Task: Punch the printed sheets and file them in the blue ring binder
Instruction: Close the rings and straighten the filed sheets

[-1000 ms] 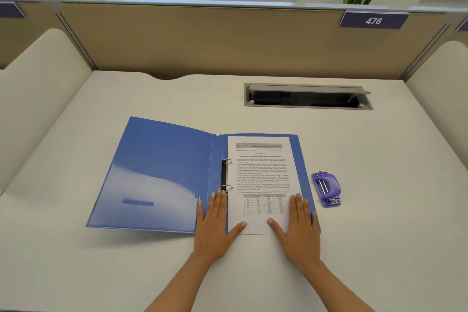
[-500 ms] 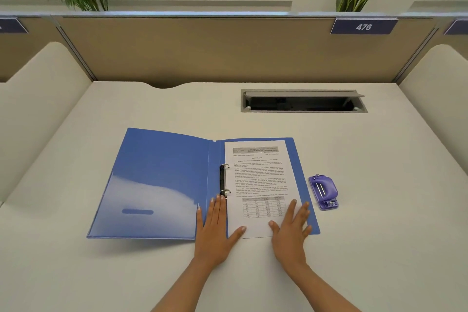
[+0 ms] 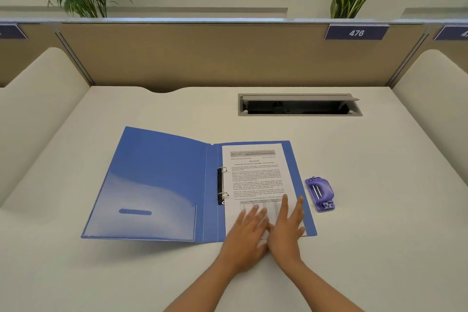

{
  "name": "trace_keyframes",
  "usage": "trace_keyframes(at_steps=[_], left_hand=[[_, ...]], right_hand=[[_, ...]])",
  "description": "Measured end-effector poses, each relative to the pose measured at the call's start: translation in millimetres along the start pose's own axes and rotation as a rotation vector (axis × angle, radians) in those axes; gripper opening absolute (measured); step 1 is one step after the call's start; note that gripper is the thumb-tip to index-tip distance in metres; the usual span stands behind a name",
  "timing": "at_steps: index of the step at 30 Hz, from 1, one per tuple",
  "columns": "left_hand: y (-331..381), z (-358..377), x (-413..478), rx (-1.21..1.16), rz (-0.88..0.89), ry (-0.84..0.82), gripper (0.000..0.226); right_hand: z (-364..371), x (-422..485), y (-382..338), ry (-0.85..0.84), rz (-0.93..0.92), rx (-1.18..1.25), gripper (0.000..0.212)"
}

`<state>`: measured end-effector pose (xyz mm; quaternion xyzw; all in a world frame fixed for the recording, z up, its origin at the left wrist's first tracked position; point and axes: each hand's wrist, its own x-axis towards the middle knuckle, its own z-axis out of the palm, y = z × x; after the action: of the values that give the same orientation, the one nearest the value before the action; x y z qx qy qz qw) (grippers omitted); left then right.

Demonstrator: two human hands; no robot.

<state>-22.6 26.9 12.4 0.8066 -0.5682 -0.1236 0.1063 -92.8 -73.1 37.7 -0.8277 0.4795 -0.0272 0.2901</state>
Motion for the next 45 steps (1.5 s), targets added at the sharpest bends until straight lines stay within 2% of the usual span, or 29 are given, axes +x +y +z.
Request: trace_keyframes(at_steps=[3, 9, 14, 18, 21, 24, 27, 30, 32, 35, 37, 40, 43, 45], left_hand=[[11, -14, 19, -0.025, -0.029, -0.143, 0.061], [10, -35, 29, 0.058, -0.028, -0.292, 0.064], [10, -34, 30, 0.124, 0.026, -0.353, 0.063], [6, -29, 27, 0.325, 0.175, -0.282, 0.057], [1, -19, 20, 0.419, 0.263, -0.212, 0.047], [0, -12, 19, 0.395, 0.352, -0.098, 0.043], [-1, -14, 21, 0.321, 0.336, -0.01, 0.031], [-6, -16, 19, 0.164, 0.245, 0.161, 0.027], [-8, -23, 12, -0.01, 0.152, 0.314, 0.011], [-14, -33, -2, -0.285, -0.074, 0.55, 0.02], [-19, -41, -15, -0.405, -0.241, 0.658, 0.021], [-28, -51, -35, -0.335, -0.462, 0.798, 0.025], [-37, -52, -57, -0.245, -0.638, 0.848, 0.031], [-41, -51, -70, -0.225, -0.739, 0.863, 0.032]], right_hand=[[-8, 4, 4, -0.002, 0.001, -0.004, 0.069], [-31, 15, 21, -0.049, 0.159, -0.154, 0.09], [-38, 21, 21, -0.089, 0.206, -0.095, 0.089], [-44, 26, 24, -0.117, 0.216, -0.035, 0.087], [-51, 31, 31, -0.093, 0.198, 0.019, 0.074], [-60, 37, 36, -0.074, 0.238, 0.125, 0.061], [-69, 40, 34, -0.041, 0.299, 0.224, 0.048], [-74, 38, 31, -0.001, 0.277, 0.472, 0.034], [-77, 35, 27, 0.017, 0.237, 0.674, 0.03], [-76, 29, 21, 0.03, 0.165, 0.83, 0.025], [-69, 25, 22, 0.017, 0.075, 0.727, 0.024], [-53, 18, 29, -0.016, -0.041, 0.36, 0.057], [-44, 13, 29, -0.035, -0.034, 0.034, 0.086], [-40, 11, 28, -0.048, 0.006, -0.062, 0.092]])
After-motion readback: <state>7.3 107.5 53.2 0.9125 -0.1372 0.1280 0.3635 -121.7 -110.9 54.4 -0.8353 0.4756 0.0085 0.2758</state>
